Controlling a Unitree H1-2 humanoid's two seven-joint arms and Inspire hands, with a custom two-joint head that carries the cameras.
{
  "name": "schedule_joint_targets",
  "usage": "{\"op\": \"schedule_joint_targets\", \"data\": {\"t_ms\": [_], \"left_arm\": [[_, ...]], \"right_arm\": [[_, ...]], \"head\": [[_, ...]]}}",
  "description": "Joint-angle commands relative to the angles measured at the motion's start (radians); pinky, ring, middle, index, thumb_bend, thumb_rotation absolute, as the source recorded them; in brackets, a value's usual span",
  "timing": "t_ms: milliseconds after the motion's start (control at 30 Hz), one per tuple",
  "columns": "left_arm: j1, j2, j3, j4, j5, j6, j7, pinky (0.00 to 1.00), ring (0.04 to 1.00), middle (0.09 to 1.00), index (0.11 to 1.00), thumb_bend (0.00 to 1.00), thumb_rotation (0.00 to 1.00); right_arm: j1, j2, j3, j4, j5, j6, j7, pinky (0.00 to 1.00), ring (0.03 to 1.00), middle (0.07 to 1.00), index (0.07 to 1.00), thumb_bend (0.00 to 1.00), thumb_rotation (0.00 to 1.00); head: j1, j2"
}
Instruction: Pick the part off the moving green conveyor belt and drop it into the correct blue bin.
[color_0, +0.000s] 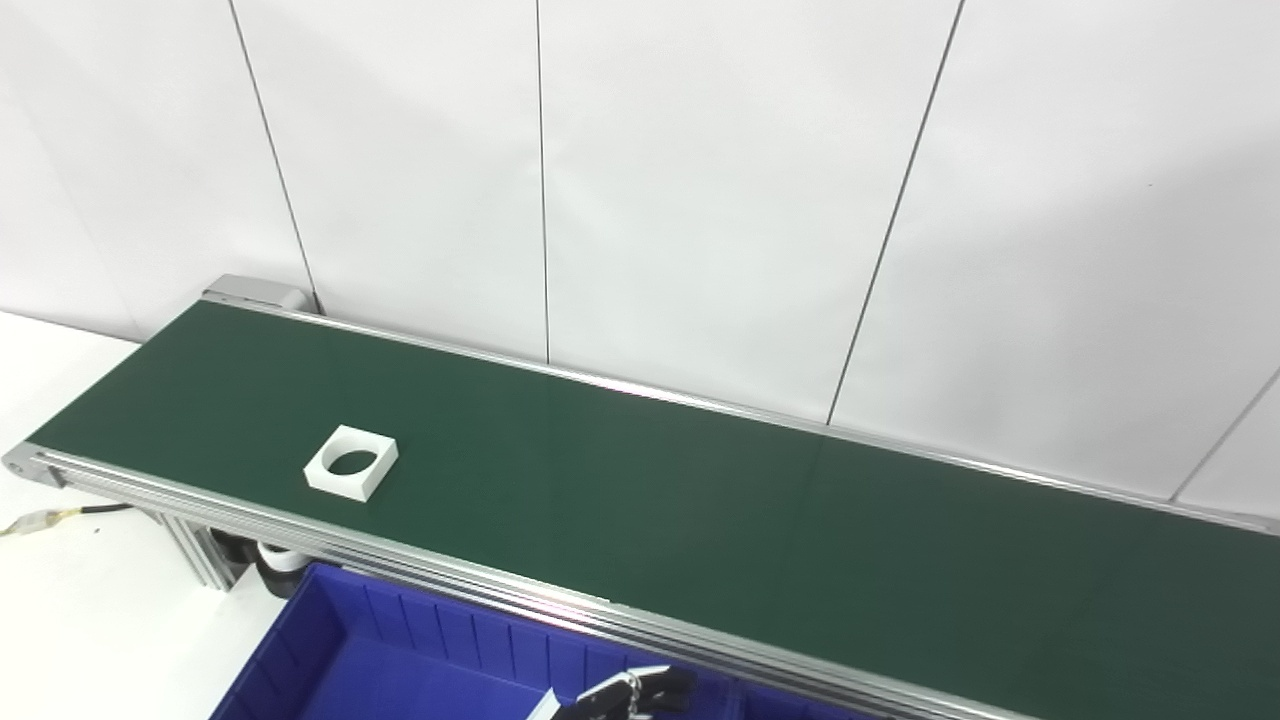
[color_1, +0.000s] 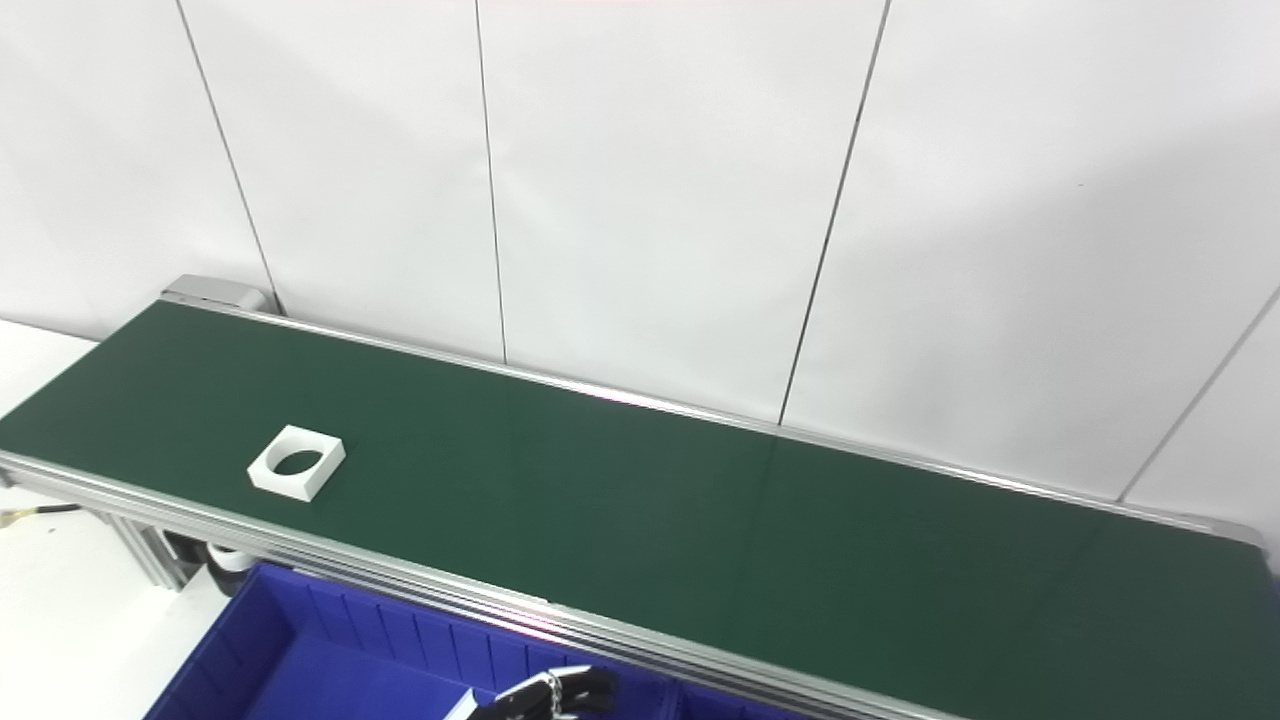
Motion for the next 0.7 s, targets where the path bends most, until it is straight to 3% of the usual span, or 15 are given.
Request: {"op": "schedule_joint_targets", "data": {"t_ms": [0,333,667], "left_arm": [[-0.022,0.001,0.001,-0.049,0.013,-0.041,0.014,0.68,0.779,0.815,0.793,0.97,0.2],[-0.058,-0.007,0.029,-0.18,0.007,0.044,0.022,0.7,0.785,0.808,0.793,1.0,0.2],[-0.095,-0.034,0.067,-0.299,0.07,0.137,0.069,0.7,0.81,0.839,0.822,1.0,0.26]], "right_arm": [[-0.011,0.006,-0.004,-0.014,0.01,-0.052,-0.004,0.86,0.894,0.912,0.957,1.0,0.2],[-0.017,0.006,-0.006,-0.006,0.006,-0.057,-0.009,0.85,0.887,0.904,0.949,1.0,0.2],[-0.02,0.006,-0.005,-0.007,0.012,-0.063,-0.01,0.84,0.88,0.897,0.936,1.0,0.19]], "head": [[-0.001,0.0],[-0.01,0.005],[-0.015,0.002]]}}
